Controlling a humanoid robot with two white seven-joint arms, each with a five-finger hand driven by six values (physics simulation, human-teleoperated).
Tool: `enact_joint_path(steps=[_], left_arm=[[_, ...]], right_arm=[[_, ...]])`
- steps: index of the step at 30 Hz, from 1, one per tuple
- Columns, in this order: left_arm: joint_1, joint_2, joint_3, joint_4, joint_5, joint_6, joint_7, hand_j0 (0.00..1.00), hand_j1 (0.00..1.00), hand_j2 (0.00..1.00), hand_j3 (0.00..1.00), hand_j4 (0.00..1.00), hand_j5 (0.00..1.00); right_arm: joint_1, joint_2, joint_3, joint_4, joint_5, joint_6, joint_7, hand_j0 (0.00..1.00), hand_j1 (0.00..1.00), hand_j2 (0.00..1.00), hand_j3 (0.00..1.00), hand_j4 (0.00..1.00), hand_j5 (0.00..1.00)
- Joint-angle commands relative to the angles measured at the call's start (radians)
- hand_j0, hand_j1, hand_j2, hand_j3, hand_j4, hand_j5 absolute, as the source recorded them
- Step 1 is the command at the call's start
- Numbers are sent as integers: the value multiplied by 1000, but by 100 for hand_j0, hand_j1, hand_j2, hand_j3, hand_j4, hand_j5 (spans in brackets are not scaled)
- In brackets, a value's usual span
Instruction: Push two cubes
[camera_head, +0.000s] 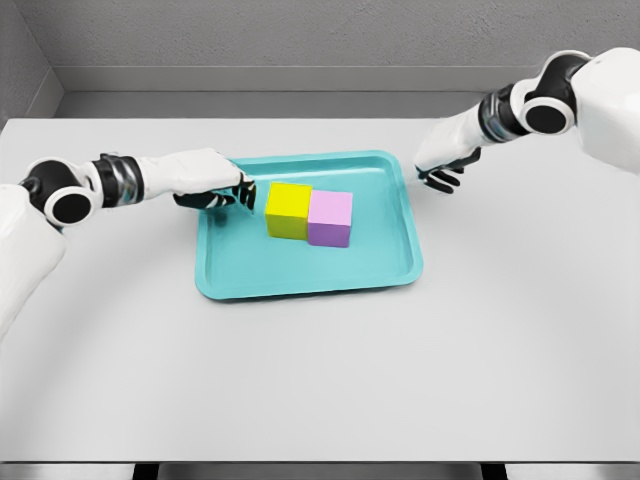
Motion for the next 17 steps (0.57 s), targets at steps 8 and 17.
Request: enact_joint_path(steps=[8,17], left_arm=[[23,353,5,-176,253,3,0,50,50,50,50,50,50],[144,422,94,-127,258,3,0,100,100,100,100,100,100]], right_arm=[[43,-186,-167,13,1,-30,-1,100,100,100,100,100,100],[61,-195,-184,13,-2,-31,-1,100,100,100,100,100,100]])
